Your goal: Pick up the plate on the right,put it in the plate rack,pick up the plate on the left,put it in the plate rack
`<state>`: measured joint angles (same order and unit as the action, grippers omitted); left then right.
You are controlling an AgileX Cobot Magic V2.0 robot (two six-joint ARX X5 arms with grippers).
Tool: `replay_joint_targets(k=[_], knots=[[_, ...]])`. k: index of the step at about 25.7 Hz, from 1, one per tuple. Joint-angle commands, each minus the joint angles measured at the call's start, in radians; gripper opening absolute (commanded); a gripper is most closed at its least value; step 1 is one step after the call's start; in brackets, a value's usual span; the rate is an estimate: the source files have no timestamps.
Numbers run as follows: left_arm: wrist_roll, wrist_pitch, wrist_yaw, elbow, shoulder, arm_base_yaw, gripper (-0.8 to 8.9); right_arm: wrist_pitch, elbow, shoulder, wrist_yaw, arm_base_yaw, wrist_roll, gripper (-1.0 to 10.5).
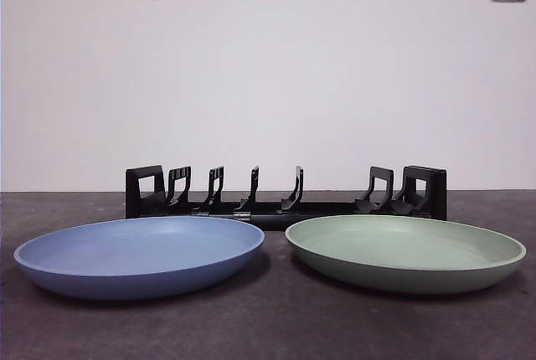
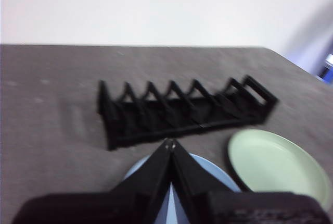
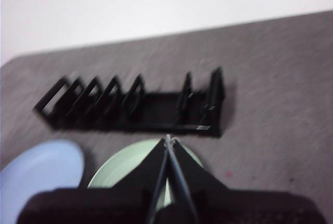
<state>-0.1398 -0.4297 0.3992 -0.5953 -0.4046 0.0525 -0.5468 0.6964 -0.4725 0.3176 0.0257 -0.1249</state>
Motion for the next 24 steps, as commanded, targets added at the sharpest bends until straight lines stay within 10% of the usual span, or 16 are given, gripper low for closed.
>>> replay_joint_targets(k=[1,10,21,24], knots=[[0.047,-0.06,0.063,-0.064,-0.048,-0.003,-0.06,-0.119,0.105,-0.059,0.044,0.0,0.1,-0.1],[0.113,-0.212,0.155,-0.221,-0.132,0.001,-0.06,-0.401,0.294,-0.189,0.106,0.0,0.241,-0.1],[0.123,-0.233,0.171,-0.249,-0.15,0.002,0.12,-0.41,0.303,-0.199,0.139,0.0,0.238,0.3],[0.122,-0.216,0.217,-0.25,-0.152,0.002,4.97,-0.403,0.307,-0.199,0.14,0.0,0.23,3.2]])
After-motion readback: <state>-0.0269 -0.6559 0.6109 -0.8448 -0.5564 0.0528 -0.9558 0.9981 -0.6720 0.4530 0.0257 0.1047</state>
